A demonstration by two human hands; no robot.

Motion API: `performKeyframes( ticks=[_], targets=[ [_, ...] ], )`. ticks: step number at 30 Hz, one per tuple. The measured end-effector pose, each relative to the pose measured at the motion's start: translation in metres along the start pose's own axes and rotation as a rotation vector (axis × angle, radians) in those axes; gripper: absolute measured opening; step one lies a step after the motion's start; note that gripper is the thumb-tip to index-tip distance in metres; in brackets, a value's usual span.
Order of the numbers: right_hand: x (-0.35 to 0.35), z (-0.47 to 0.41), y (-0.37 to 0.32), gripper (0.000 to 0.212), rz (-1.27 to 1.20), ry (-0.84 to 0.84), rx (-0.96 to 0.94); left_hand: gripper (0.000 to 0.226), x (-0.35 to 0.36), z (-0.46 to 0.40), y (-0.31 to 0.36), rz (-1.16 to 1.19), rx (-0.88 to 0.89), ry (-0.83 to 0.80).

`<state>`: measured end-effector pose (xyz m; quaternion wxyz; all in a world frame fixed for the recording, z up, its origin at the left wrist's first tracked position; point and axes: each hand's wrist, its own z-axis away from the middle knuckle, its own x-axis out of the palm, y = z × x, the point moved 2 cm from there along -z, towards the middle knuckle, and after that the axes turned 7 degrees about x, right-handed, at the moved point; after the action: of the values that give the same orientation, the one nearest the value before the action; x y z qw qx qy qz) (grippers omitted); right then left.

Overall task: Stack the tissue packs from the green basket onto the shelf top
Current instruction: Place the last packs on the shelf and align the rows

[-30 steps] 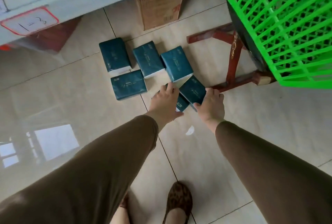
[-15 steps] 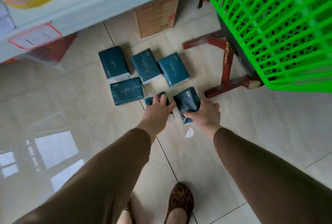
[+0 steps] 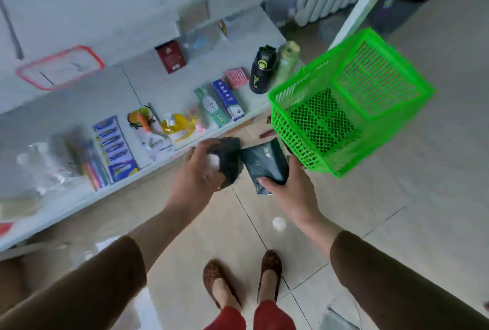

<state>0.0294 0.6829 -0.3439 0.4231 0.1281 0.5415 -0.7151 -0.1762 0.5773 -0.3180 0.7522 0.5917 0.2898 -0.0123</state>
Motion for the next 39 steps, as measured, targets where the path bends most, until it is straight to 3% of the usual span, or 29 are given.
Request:
performKeyframes(
  ticks=[4,9,14,19,22,26,30,33,36,39],
  targets=[
    [-0.081,0.022,-0.122,0.049,-0.055,0.068,-0.178,0.059,-0.098,0.0,0.11,0.146,0.183,0.085],
    [-0.138,0.032,-0.234,0.057,-0.109,0.076,-0.364,0.048,-0.183,-0.006,0.19,0.313,0.158,0.192],
    [-0.13,0.011,-0.304,0.055,-0.152,-0.009,-0.443,0.038,-0.219,-0.031,0.219,0.52,0.175,0.225],
    [-0.108,-0.046,-0.369,0.05,-0.107,0.02,-0.524,0.029,-0.248,-0.097,0.22,0.498,0.197,0.372],
    [-0.107,-0.098,-0.403,0.05,-0.074,-0.029,-0.542,0.024,-0.279,-0.152,0.212,0.347,0.184,0.383],
    [-0.107,-0.176,-0.436,0.045,0.037,-0.042,-0.536,0.028,-0.32,-0.226,0.194,-0.065,0.115,0.402],
    [-0.107,-0.241,-0.471,0.048,0.275,-0.025,-0.543,0.062,-0.357,-0.283,0.188,-0.231,0.12,0.309],
    [-0.097,-0.269,-0.501,0.059,0.343,-0.026,-0.614,0.066,-0.375,-0.312,0.184,-0.433,0.142,0.249],
    [-0.083,-0.287,-0.532,0.057,0.418,0.008,-0.721,0.065,-0.388,-0.33,0.179,-0.703,0.176,0.203],
    [-0.063,-0.299,-0.549,0.056,0.477,0.023,-0.792,0.064,-0.397,-0.336,0.169,-0.981,0.105,0.186]
  ],
)
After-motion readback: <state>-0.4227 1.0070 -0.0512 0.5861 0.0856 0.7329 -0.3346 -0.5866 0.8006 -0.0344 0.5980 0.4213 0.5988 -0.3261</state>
